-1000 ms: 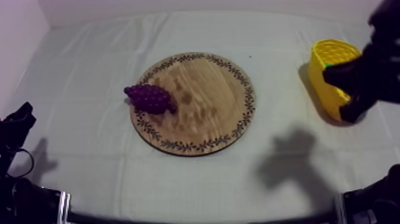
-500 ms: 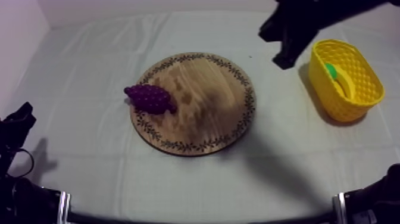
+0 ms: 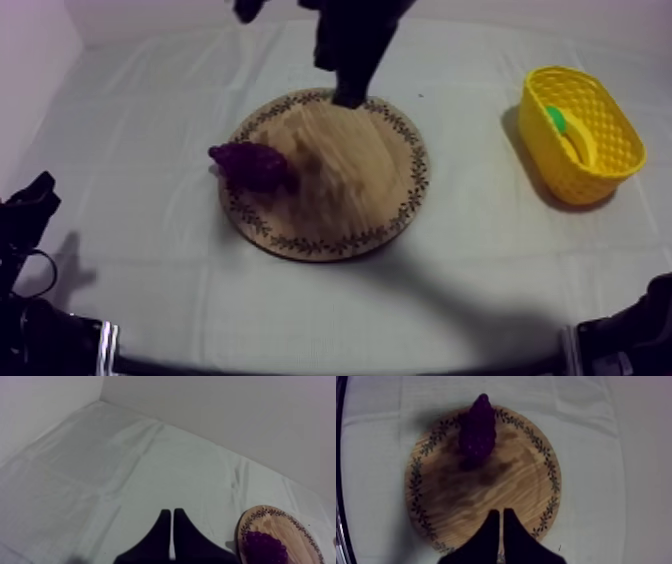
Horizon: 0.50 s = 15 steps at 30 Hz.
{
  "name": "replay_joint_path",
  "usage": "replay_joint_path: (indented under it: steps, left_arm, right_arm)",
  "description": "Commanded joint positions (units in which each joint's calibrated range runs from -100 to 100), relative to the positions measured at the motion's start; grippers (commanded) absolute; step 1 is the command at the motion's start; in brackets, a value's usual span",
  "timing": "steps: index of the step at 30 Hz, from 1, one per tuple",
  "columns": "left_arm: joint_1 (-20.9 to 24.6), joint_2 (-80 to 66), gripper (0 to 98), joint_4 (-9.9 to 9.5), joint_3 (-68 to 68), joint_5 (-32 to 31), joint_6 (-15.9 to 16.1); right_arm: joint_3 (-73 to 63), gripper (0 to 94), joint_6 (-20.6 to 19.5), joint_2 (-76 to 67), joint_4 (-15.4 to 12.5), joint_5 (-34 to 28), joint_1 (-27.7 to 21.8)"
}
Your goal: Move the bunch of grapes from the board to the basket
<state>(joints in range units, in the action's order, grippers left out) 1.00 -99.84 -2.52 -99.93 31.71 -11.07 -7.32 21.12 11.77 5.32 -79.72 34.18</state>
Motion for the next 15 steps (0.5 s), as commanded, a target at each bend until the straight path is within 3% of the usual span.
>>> replay_joint_path:
  steps: [1, 6, 11, 15]
  left_arm:
    - [-0.02, 0.02, 0.0, 0.01, 0.04, -0.02, 0.01]
    - [-0.02, 0.02, 0.0, 0.01, 0.04, -0.02, 0.01]
    - [-0.02, 0.02, 0.0, 0.01, 0.04, -0.02, 0.01]
    - [-0.02, 0.02, 0.0, 0.01, 0.04, -0.02, 0.01]
  right_arm:
    - [-7.21, 1.0, 0.76, 4.27, -0.42, -1.77, -0.01]
    - [-14.75, 3.6, 2.88, 9.49, -1.63, -4.92, 0.12]
    - [-18.41, 6.2, 3.63, 13.03, -0.79, -6.23, 1.25]
    - [-19.55, 16.6, 3.36, 14.49, -0.24, -7.08, 2.05]
